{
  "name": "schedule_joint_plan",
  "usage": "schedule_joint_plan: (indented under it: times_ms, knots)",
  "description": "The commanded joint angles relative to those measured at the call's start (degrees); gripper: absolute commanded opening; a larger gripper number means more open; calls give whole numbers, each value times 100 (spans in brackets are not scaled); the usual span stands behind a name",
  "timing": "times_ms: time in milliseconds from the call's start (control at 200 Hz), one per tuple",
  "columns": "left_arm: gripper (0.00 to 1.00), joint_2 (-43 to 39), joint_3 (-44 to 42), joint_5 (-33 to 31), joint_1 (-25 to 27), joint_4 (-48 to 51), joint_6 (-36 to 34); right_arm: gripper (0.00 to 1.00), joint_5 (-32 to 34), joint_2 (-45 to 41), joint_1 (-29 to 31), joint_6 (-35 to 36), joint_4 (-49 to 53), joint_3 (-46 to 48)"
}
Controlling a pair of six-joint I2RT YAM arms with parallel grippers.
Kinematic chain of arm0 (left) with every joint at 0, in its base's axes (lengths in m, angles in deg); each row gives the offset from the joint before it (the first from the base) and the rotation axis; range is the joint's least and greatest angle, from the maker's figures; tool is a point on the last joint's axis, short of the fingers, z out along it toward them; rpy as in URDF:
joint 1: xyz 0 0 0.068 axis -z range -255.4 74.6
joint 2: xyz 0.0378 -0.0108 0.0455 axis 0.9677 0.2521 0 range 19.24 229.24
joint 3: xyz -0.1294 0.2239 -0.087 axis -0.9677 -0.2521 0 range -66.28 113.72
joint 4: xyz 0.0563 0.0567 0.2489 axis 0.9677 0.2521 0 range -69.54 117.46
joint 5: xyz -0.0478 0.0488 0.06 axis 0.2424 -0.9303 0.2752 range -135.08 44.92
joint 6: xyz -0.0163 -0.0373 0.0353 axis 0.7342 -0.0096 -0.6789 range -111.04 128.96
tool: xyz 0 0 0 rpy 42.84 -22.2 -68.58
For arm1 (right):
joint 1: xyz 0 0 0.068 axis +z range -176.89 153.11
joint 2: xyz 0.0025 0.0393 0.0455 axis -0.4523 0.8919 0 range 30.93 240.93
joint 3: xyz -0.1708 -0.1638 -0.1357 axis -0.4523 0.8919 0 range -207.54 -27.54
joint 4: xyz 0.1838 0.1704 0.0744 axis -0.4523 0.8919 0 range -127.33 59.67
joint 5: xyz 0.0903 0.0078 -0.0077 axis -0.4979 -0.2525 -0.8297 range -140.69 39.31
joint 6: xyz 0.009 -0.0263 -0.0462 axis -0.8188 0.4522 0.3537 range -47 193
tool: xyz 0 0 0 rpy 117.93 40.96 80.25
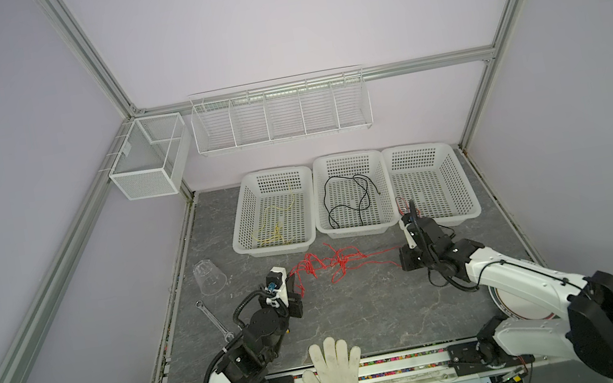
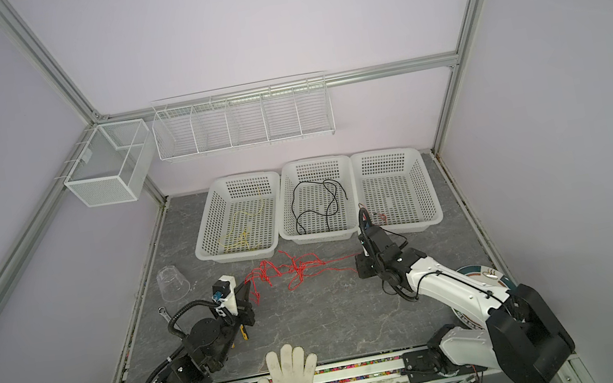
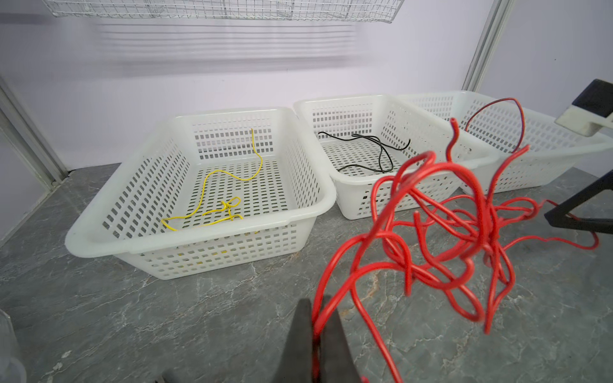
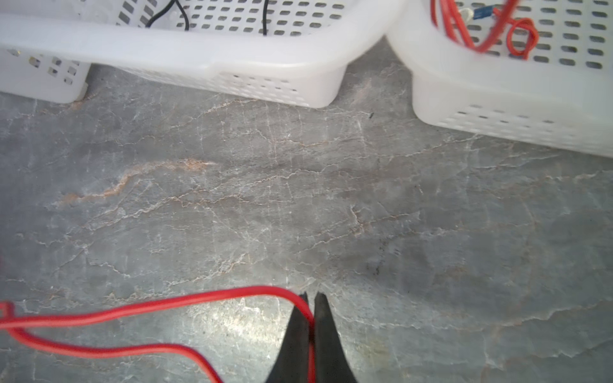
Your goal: Untangle the cables
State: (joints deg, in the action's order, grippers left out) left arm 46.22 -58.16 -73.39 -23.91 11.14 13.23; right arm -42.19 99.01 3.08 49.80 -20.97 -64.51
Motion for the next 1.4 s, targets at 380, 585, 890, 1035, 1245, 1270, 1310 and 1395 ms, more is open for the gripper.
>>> schedule_joint_plan:
  times_ms: [380, 585, 890, 1035, 1245, 1270, 1310, 1395]
  knots:
    - [0, -285, -25, -500, -153, -197, 113, 6, 731, -1567, -900, -616, 949, 723]
    - [0, 443, -44, 867, -146, -1049, -45, 6, -318, -2220, -566, 60, -60, 866]
    - [9, 1903, 269, 1437, -140, -1347, -122, 6, -380, -2424, -155, 354, -334, 647]
    - [38, 2310, 544, 1484, -145, -1537, -118, 6, -290, -2257, -98, 368, -240, 338]
    - [66, 2531, 712, 1562, -139, -1500, -196, 6, -269, -2001, -23, 572, -28, -159]
    - [67, 2535, 724, 1570, -140, -1494, -211, 6, -312, -1979, -13, 600, -28, -194]
    - [67, 2543, 747, 1613, -139, -1496, -225, 6, -411, -1928, -5, 655, -28, -267]
    - [67, 2553, 817, 1771, -139, -1506, -256, 6, -628, -1808, 24, 705, -69, -424]
